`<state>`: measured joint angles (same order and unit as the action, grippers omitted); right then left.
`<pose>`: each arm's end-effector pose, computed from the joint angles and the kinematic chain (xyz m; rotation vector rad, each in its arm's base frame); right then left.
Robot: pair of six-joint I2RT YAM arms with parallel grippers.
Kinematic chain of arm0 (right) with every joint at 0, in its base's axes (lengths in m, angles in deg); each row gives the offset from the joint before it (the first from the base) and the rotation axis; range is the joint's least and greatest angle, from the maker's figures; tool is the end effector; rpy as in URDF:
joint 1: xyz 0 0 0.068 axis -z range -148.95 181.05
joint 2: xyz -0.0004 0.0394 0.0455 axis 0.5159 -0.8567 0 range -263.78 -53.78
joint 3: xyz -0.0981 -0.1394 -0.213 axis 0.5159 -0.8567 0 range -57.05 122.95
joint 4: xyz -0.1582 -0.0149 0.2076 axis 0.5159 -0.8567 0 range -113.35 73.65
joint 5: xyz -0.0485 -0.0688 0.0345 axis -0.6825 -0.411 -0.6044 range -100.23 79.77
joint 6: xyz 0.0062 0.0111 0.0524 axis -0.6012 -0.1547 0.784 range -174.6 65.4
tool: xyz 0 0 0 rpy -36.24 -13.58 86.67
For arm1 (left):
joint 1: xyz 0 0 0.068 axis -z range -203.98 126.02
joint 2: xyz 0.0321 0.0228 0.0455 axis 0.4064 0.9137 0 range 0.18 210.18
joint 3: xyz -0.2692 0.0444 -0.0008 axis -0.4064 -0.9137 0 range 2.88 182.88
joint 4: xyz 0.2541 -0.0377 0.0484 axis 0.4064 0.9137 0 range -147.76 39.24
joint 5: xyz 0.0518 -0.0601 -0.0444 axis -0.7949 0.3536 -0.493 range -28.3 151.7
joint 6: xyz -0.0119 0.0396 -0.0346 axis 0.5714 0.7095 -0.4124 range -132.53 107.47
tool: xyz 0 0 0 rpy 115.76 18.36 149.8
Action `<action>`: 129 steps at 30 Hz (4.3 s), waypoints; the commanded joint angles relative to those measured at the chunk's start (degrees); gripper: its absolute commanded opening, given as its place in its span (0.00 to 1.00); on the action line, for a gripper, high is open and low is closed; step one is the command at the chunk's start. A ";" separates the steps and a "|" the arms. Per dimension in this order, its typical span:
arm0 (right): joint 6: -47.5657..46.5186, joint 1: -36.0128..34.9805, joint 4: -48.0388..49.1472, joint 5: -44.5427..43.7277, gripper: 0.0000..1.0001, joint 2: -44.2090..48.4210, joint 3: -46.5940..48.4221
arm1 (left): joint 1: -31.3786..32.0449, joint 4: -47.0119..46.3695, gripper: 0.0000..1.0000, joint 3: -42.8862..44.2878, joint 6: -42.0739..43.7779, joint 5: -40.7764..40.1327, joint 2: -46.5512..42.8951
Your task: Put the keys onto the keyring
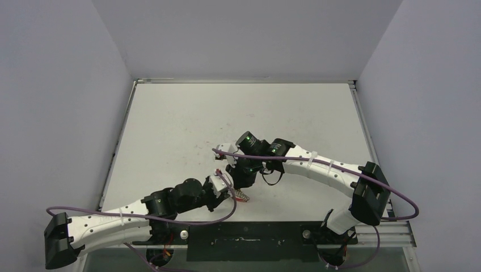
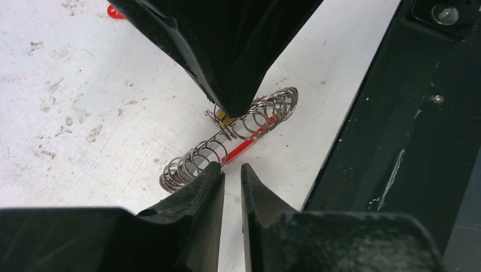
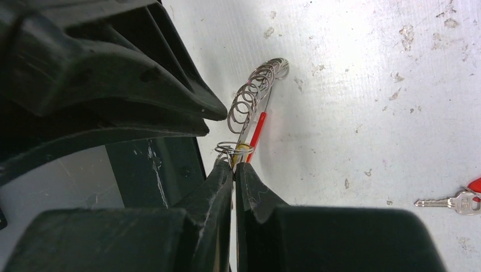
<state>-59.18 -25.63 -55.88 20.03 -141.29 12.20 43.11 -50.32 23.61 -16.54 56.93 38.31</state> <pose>0.1584 0.2738 0.2688 -1.5536 2.2108 0.9961 0.0664 -0.1493 0.2146 1.0380 1.7966 -0.7002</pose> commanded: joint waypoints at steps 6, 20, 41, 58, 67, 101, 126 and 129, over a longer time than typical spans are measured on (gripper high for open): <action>0.89 0.03 2.28 1.38 0.00 3.15 0.29 | 1.02 -6.63 0.19 5.34 0.31 -3.64 6.13; 0.69 0.02 2.26 1.47 0.00 3.21 0.50 | 1.20 -11.38 0.20 4.61 0.05 -5.63 7.93; 0.44 2.33 3.04 2.12 0.00 3.24 -1.31 | 1.20 -8.22 0.00 1.04 -2.91 -5.84 2.46; 2.32 7.40 8.49 5.55 0.00 -0.22 -5.94 | 1.21 -7.61 0.00 -1.79 -4.55 -6.61 -1.40; 3.53 8.53 11.52 8.63 0.00 -3.88 -6.66 | 1.25 -11.36 0.00 -4.35 -3.15 -4.55 -3.14; 7.66 10.90 30.09 21.18 0.20 -6.43 -15.56 | 1.38 -21.37 0.00 -12.81 -1.09 -2.05 -15.47; -0.69 7.95 35.43 24.87 0.37 4.47 -21.00 | 1.38 -25.85 0.00 -16.27 2.31 1.61 -18.93; -0.91 7.58 35.51 25.02 0.33 3.14 -20.91 | 1.38 -25.91 0.00 -16.28 2.25 1.59 -18.97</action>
<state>-57.87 -17.63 -23.75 43.31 -136.52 -8.45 44.20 -71.30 6.35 -14.84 57.63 19.69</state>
